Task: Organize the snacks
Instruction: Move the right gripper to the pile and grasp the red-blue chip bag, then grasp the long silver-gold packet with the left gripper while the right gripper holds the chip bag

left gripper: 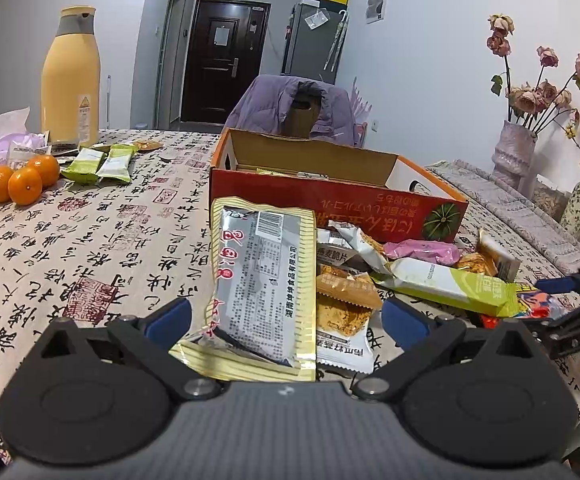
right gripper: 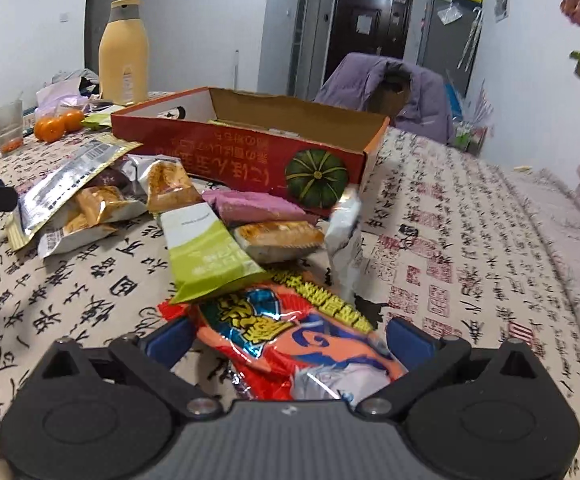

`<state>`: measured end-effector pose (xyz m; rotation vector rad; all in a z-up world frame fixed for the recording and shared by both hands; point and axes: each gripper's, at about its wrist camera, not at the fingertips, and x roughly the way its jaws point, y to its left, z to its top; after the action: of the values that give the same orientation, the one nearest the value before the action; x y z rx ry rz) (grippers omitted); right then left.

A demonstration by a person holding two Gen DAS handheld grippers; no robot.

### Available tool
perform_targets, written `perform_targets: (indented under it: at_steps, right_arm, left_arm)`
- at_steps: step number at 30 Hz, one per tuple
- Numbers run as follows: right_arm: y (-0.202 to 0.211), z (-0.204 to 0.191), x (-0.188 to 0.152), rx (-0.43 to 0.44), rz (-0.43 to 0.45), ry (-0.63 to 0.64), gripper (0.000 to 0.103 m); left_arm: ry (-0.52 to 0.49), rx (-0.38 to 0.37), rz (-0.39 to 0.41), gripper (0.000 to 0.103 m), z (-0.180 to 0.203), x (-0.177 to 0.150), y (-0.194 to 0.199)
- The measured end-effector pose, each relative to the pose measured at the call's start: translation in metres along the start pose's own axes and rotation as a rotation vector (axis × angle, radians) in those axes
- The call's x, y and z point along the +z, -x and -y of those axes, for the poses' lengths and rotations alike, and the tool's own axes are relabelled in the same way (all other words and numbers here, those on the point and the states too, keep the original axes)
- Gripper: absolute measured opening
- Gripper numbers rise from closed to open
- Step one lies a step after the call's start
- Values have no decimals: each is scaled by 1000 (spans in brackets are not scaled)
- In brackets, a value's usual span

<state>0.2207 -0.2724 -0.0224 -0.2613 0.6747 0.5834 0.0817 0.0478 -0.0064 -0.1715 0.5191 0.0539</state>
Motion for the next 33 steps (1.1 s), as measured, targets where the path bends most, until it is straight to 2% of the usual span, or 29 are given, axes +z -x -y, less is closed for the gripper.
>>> perform_targets:
  at_steps: [5, 8, 9, 11, 15, 20, 23, 30, 33]
  right_arm:
    - [-11, 3, -6, 39, -39, -31, 103]
    - [-10, 7, -15, 53, -19, -78, 102]
    - [-8, 9, -17, 49, -13, -92, 99]
    - [-3, 11, -19, 25, 3, -113, 88]
    - [5, 12, -24, -2, 15, -144, 81]
    - [16, 9, -27, -16, 31, -181, 66]
    - [24, 3, -32, -45, 46, -202, 63]
    - [56, -6, -33, -159, 159, -243, 63]
    - [69, -7, -30, -180, 214, -260, 63]
  left_arm:
    - [4, 8, -5, 103, -3, 0, 0]
    - [12, 4, -15, 103, -3, 0, -2]
    - [12, 2, -16, 103, -3, 0, -2]
    - [10, -3, -18, 103, -2, 0, -2]
    - [14, -11, -17, 103, -2, -1, -2]
    - [8, -26, -19, 103, 2, -2, -2]
    - [8, -26, -18, 103, 2, -2, -2]
    - [16, -20, -19, 103, 0, -2, 0]
    - [13, -16, -21, 103, 0, -2, 0]
